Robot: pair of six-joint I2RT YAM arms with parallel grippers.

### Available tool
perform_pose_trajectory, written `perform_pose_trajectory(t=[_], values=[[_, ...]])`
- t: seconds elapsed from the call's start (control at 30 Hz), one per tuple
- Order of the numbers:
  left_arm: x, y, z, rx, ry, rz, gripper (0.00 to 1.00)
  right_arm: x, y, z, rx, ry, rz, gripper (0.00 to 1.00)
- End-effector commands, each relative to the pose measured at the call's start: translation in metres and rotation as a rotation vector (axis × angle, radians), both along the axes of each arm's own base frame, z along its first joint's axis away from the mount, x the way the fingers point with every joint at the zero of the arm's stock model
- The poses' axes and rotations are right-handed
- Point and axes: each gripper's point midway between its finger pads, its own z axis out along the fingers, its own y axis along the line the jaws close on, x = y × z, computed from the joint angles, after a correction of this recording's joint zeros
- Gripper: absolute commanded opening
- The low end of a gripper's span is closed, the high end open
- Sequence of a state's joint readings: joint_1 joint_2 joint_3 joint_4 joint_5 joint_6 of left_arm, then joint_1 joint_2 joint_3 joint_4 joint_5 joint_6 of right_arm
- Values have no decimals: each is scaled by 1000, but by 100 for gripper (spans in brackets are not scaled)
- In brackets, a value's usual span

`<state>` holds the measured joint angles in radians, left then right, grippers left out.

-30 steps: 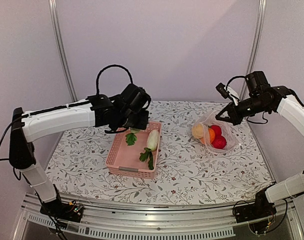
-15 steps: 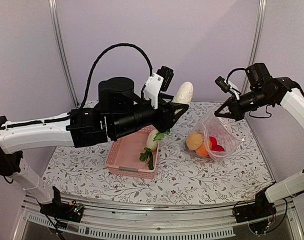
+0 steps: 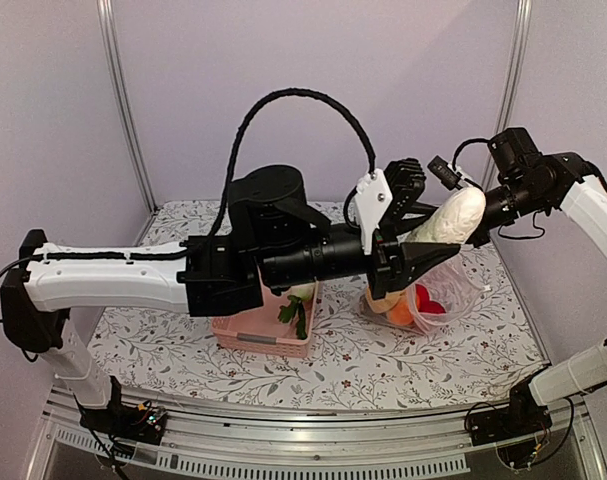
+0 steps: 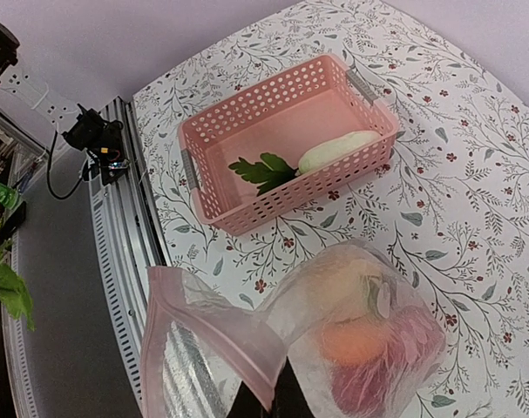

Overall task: Place the food in the zip-top bag and seal the zipper
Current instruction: Place the fake vegetable in the bin.

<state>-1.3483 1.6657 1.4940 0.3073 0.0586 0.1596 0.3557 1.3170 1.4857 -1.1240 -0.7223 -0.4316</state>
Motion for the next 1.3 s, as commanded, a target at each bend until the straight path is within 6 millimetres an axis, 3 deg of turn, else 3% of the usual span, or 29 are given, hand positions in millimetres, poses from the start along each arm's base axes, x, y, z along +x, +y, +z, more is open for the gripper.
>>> perform_pose_trajectory(t=[0.0, 0.3, 0.5, 0.8, 0.97, 1.27], values=[[-29, -22, 10, -63, -148, -160, 31, -6, 7, 11, 37, -1, 45, 0], [-33, -57, -7, -67, -191, -229, 31, -6, 7, 8, 32, 5, 41, 0], [-28, -73, -28, -46, -182, -251, 31, -6, 7, 9, 33, 2, 41, 0], [-4, -78, -60, -27, -129, -261, 33, -11, 5, 12, 36, -3, 43, 0], [20, -79, -83, -19, -86, -230, 43, -10, 5, 12, 34, -8, 41, 0], [36, -80, -116, 29, -73, -191, 52, -6, 6, 13, 31, -9, 34, 0]])
